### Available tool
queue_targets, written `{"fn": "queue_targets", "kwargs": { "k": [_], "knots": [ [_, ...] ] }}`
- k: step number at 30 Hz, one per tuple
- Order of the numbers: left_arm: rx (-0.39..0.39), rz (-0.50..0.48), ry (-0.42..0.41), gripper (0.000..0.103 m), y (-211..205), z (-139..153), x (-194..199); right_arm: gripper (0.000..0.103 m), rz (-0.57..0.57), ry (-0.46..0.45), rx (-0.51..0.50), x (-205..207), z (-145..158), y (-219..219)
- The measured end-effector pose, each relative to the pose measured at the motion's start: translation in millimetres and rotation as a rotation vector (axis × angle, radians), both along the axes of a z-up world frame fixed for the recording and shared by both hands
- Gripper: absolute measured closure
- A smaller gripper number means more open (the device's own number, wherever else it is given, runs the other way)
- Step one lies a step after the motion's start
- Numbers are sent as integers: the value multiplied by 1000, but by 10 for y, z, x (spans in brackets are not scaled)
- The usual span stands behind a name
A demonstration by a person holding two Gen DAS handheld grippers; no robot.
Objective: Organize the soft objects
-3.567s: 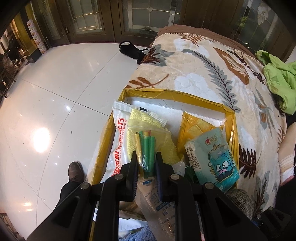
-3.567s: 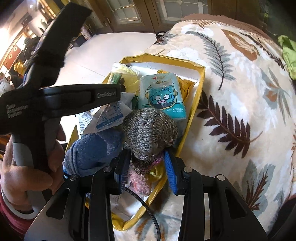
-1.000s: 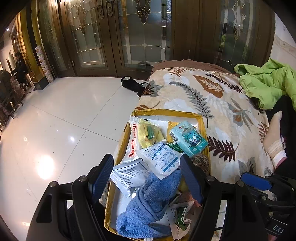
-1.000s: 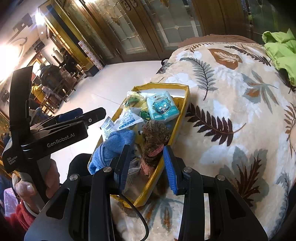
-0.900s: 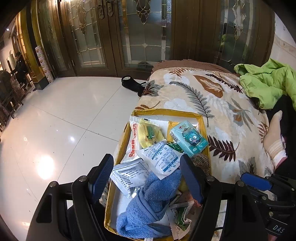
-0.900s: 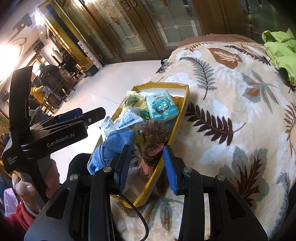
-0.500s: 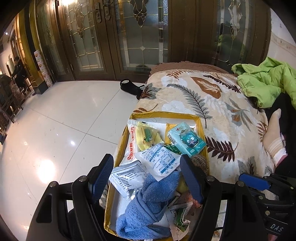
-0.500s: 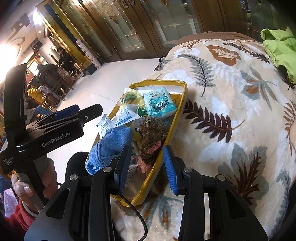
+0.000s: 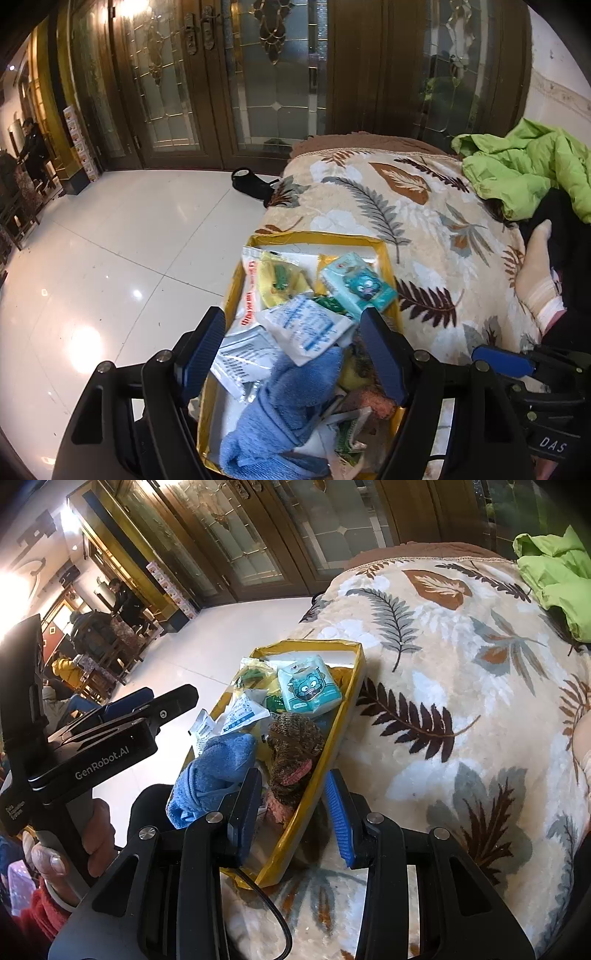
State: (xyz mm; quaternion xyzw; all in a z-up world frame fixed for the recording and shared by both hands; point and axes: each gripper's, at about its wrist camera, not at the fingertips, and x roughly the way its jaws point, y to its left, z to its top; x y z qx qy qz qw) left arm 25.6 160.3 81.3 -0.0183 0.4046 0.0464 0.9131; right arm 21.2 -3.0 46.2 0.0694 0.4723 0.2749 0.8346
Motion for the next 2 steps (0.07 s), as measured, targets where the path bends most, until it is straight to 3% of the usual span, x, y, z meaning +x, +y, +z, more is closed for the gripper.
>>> {"fn": "queue_targets", "kwargs": {
  "k": [2],
  "knots": [
    [16, -11, 3, 25, -97, 25, -16, 67, -9, -11, 4, -10, 33, -48]
  ]
}}
